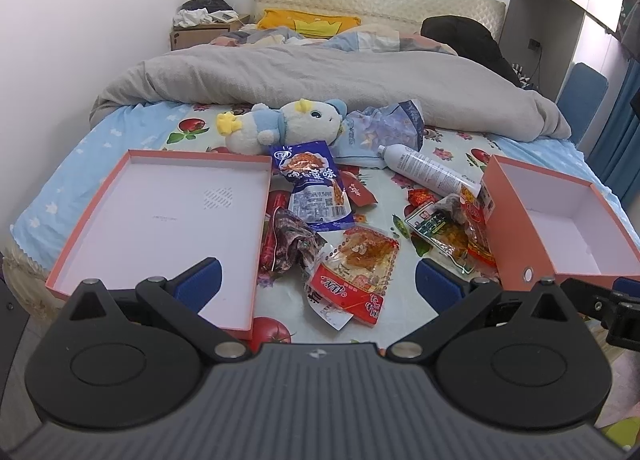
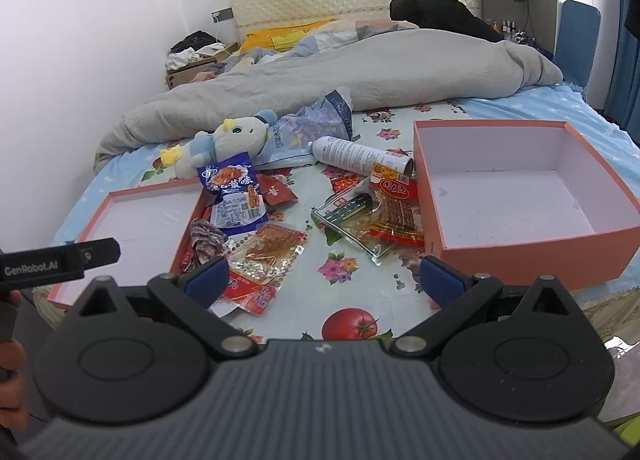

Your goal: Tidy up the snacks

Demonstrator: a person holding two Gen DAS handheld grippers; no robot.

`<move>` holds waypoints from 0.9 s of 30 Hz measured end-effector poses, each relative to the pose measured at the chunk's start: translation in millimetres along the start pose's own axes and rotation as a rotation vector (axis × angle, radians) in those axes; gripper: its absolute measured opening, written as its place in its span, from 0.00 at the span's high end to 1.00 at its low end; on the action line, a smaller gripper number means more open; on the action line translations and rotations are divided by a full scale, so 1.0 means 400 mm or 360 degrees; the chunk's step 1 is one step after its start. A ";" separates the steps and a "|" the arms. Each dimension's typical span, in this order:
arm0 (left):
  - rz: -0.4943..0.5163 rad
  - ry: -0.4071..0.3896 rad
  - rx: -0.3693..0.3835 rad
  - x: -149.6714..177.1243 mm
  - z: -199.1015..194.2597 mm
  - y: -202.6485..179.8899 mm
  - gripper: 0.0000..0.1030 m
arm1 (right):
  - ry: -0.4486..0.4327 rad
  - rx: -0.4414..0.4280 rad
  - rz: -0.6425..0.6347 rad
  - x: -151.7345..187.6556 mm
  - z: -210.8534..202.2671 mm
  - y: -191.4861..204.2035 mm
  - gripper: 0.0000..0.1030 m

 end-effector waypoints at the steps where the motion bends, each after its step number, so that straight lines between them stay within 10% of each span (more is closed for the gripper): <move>1: 0.0003 -0.0002 -0.0002 0.000 0.000 0.000 0.00 | 0.0001 0.0001 0.0000 0.000 0.000 0.000 0.00; 27: -0.0036 0.0028 -0.0013 -0.006 0.004 0.013 0.00 | 0.0056 -0.0040 0.0006 0.000 0.018 0.010 0.00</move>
Point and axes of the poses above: each gripper's, at about its wrist camera, not at the fingertips, and z roughly the way its jaws point, y to its left, x to its underside, the point moved 1 cm from there along z, roughly the way its jaws point, and after that the axes turned 14 degrees about x, right-handed, at the moved point
